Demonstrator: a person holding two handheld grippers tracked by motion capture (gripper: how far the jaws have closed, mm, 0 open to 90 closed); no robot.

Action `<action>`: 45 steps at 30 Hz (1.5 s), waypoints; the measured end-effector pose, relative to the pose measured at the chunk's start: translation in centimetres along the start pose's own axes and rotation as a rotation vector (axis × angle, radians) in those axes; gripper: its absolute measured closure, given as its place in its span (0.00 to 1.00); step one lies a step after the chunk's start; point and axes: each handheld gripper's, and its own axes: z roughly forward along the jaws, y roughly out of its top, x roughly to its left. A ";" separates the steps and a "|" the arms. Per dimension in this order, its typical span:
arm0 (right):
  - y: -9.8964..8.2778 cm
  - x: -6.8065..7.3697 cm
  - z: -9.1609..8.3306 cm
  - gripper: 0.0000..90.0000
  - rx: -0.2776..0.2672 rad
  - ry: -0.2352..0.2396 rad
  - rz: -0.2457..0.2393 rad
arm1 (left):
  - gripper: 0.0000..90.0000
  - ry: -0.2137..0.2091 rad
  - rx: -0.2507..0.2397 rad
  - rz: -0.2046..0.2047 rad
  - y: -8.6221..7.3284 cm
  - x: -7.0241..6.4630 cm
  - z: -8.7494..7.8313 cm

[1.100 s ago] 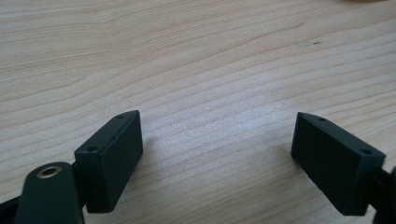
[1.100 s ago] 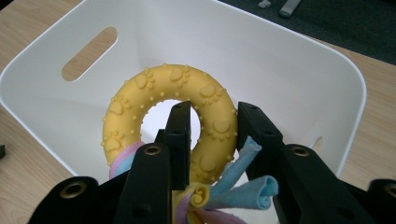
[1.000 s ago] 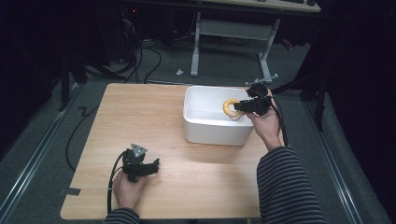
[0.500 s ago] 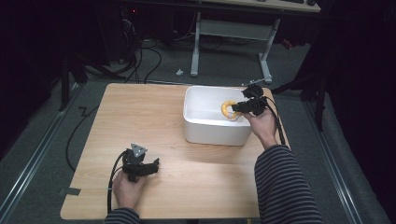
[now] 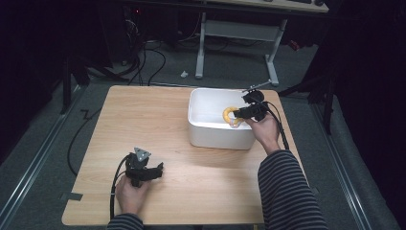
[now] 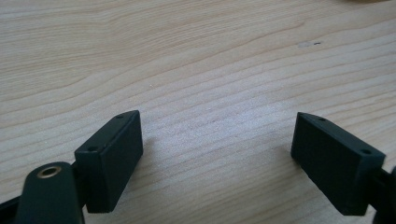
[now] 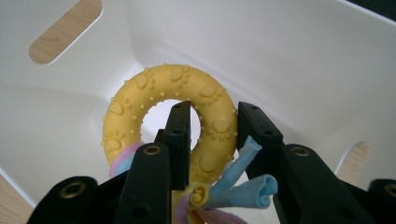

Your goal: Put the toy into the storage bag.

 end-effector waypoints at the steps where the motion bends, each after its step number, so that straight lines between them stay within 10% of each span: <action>1: 0.0 0.1 0.1 0.74 0.007 -0.002 0.000 | 0.19 0.000 0.000 0.000 0.0 0.0 0.0; 25: -0.9 0.9 0.7 0.74 0.046 0.030 -0.039 | 0.19 0.000 0.000 0.000 0.0 0.0 0.0; 45: -2.5 -0.5 -3.1 0.58 -0.085 0.040 0.000 | 0.19 0.003 0.000 -0.001 0.0 0.0 0.0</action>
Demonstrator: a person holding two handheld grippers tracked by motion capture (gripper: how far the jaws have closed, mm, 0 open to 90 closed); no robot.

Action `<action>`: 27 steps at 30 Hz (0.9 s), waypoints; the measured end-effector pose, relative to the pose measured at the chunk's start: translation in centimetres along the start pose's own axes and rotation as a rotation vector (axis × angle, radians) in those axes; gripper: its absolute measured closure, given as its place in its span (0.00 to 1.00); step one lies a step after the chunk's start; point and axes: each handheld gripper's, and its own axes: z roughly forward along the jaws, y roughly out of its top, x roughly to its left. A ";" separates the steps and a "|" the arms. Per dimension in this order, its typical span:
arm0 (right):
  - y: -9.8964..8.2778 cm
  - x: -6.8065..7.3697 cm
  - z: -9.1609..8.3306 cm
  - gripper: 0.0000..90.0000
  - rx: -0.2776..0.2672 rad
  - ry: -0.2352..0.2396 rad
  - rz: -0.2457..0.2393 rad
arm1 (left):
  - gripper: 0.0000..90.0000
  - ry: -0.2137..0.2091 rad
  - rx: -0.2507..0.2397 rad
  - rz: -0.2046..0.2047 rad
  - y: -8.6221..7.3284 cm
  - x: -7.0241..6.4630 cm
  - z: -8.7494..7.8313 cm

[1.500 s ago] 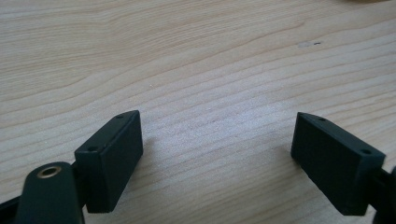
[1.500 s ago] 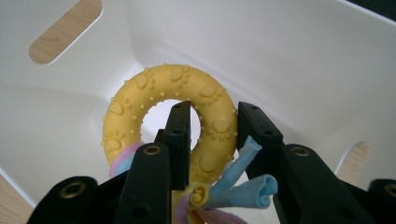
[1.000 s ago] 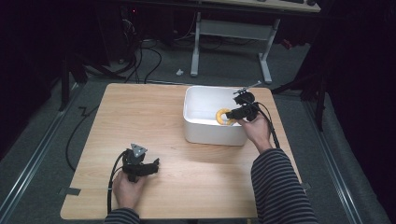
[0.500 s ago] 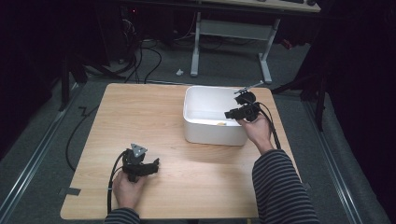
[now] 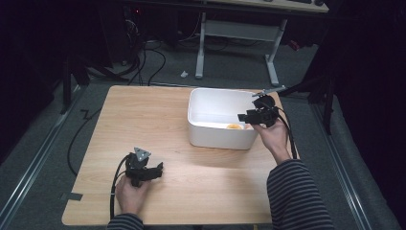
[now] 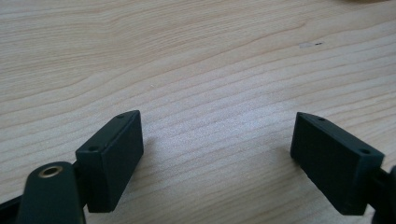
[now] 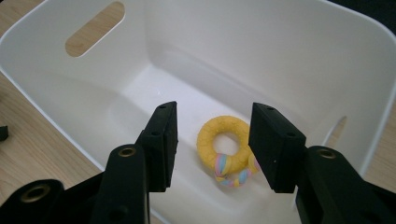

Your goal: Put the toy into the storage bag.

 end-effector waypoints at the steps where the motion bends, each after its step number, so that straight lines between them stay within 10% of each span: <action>1: -0.1 -0.1 -0.4 0.57 -0.009 -0.002 0.002 | 0.19 0.000 0.000 0.000 0.0 0.0 0.0; 27: -6.3 -0.3 -8.0 0.51 -0.126 -0.029 -0.006 | 0.19 0.000 0.000 0.000 0.0 0.0 0.0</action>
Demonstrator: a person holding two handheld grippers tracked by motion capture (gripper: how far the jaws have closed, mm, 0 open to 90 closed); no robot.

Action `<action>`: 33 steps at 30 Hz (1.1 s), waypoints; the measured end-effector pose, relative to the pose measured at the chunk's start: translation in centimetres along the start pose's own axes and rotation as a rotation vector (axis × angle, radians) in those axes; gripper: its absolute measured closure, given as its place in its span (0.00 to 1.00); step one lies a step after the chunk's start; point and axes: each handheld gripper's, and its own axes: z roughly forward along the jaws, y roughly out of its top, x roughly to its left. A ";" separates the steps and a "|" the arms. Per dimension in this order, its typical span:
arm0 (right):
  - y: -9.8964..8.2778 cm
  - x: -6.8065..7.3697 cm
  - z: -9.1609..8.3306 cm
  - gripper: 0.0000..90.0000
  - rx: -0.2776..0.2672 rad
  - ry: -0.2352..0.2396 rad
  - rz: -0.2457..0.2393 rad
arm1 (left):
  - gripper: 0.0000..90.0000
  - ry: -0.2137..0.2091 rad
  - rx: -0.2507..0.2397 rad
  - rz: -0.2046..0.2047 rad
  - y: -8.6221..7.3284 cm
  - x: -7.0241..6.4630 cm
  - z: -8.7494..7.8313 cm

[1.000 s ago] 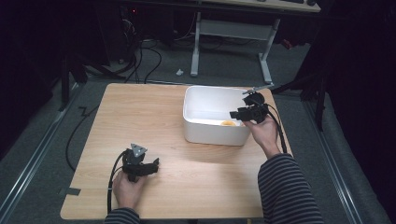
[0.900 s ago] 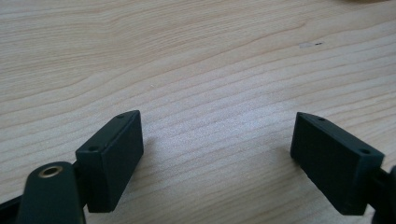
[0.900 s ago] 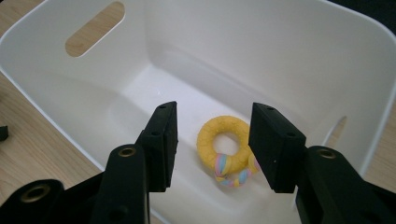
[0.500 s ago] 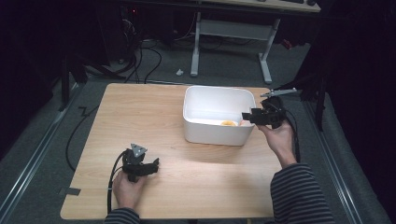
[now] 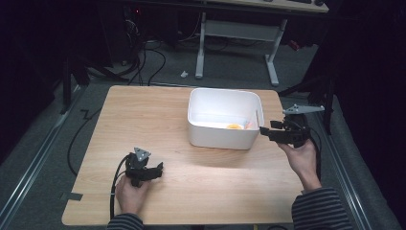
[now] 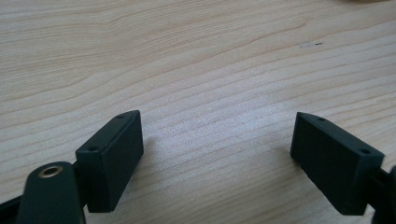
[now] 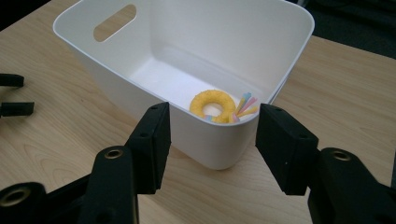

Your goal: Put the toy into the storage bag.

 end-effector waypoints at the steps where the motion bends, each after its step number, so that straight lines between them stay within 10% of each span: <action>1: -0.1 0.0 -0.1 0.51 -0.006 -0.002 -0.002 | 0.19 0.000 0.000 0.000 0.0 0.0 0.0; 18: -3.9 0.8 -3.5 0.52 -0.069 -0.007 -0.003 | 0.19 0.000 0.000 0.000 0.0 0.0 0.0; 33: -8.2 0.3 -2.5 0.52 -0.069 0.005 0.077 | 0.19 0.000 0.000 0.000 0.0 0.0 0.0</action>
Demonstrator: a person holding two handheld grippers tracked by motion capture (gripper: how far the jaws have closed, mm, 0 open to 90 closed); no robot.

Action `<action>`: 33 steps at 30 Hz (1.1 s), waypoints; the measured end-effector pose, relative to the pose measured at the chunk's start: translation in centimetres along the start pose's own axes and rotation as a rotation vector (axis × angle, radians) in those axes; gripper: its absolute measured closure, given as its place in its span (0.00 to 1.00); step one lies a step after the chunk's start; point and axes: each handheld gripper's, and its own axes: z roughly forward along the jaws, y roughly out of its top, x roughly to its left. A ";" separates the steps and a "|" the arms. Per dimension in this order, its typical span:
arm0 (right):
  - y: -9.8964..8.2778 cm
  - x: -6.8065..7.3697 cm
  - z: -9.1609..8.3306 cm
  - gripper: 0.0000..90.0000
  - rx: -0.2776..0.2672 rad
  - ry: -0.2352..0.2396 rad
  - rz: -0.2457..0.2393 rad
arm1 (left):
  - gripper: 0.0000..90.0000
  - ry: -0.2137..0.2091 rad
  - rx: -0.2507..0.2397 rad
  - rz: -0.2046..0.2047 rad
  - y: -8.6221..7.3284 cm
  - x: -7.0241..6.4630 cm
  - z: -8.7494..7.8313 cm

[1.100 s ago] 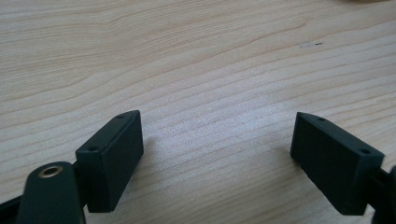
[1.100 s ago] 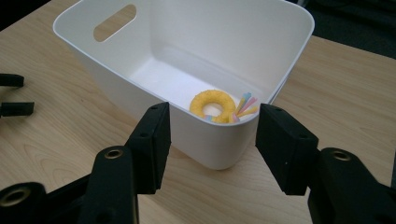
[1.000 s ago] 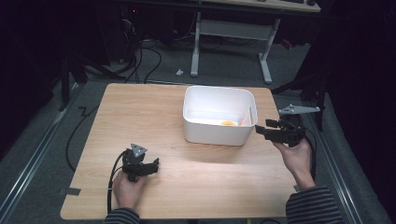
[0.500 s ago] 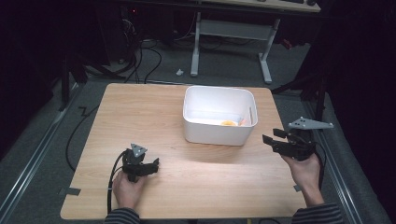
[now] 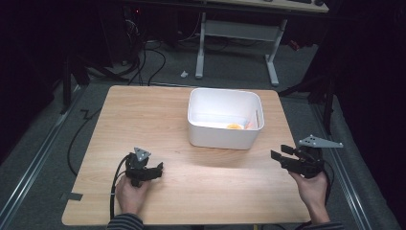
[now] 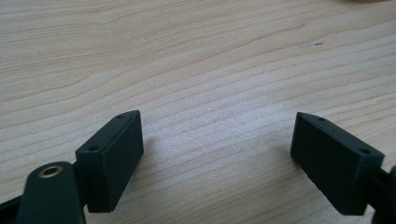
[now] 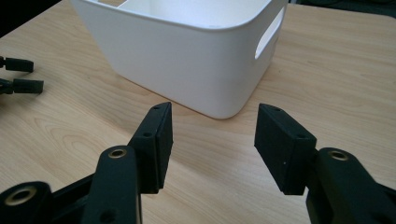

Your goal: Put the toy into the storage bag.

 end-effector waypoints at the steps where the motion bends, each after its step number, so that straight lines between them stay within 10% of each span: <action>1: -0.2 0.0 0.2 0.52 0.001 0.006 0.005 | 0.19 0.000 0.000 0.000 0.0 0.0 0.0; 16: -4.6 -0.1 5.6 0.51 0.057 -0.007 0.028 | 0.19 0.000 0.000 0.000 0.0 0.0 0.0; 33: -8.5 -0.3 10.6 0.42 0.091 -0.182 -0.017 | 0.19 0.000 0.000 0.000 0.0 0.0 0.0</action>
